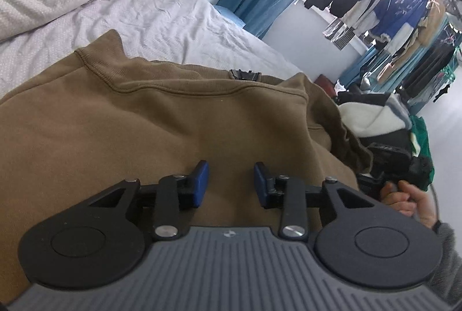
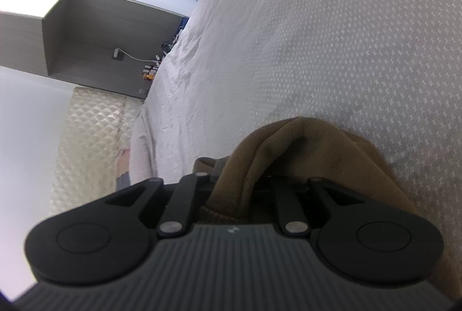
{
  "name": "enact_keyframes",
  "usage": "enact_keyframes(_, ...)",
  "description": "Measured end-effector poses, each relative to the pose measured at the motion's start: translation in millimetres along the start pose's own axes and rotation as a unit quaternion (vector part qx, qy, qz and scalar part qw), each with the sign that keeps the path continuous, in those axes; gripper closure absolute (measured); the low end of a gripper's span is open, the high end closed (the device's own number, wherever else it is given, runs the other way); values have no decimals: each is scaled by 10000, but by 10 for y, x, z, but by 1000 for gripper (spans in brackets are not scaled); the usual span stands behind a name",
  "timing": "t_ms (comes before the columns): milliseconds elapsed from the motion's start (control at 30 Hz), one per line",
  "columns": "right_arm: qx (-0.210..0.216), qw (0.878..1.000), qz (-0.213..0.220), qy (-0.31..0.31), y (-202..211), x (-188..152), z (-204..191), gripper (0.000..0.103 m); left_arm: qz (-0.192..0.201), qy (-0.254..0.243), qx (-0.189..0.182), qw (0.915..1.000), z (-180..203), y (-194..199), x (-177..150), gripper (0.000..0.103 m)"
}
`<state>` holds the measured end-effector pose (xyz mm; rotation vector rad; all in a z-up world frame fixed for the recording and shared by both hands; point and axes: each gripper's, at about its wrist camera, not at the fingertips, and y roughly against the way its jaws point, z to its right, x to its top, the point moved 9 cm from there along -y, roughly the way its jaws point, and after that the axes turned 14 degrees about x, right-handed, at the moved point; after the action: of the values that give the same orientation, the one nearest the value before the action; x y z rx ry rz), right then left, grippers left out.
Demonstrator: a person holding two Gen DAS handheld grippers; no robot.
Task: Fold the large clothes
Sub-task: 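Open both grippers and release the folded hem onto the hoodie, then move both grippers over the folded hoodie's shoulder edge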
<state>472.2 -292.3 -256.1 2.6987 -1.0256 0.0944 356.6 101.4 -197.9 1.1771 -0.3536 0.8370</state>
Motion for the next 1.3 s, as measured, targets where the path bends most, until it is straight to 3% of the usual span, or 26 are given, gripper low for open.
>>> enact_keyframes(167,133,9997,-13,-197,253,-5,-45,71,15,-181,139,9997,30,-9,-35,63)
enact_keyframes(300,-37,9989,468,23,662,69,-117,53,20,-137,101,9999,-14,-18,25,63)
enact_keyframes(467,-473,9939,786,610,1016,25,-236,53,180,-202,190,9995,-2,75,55,63)
enact_keyframes(667,-438,9858,580,1513,994,-415,-624,53,513,-171,336,9980,-24,368,116,62)
enact_keyframes(900,-560,9529,-203,2973,683,-1348,-966,53,642,-424,477,9959,60,651,-23,62)
enact_keyframes(1033,-682,9198,-498,3833,502,-1702,-1113,53,639,-618,554,9945,115,646,-83,62)
enact_keyframes(1133,-877,8959,-459,4332,401,-1766,-1187,53,584,-699,650,9937,121,568,-130,62)
enact_keyframes(1300,-908,8945,-595,4337,335,-1755,-1053,53,634,-1022,866,9890,158,456,-167,62)
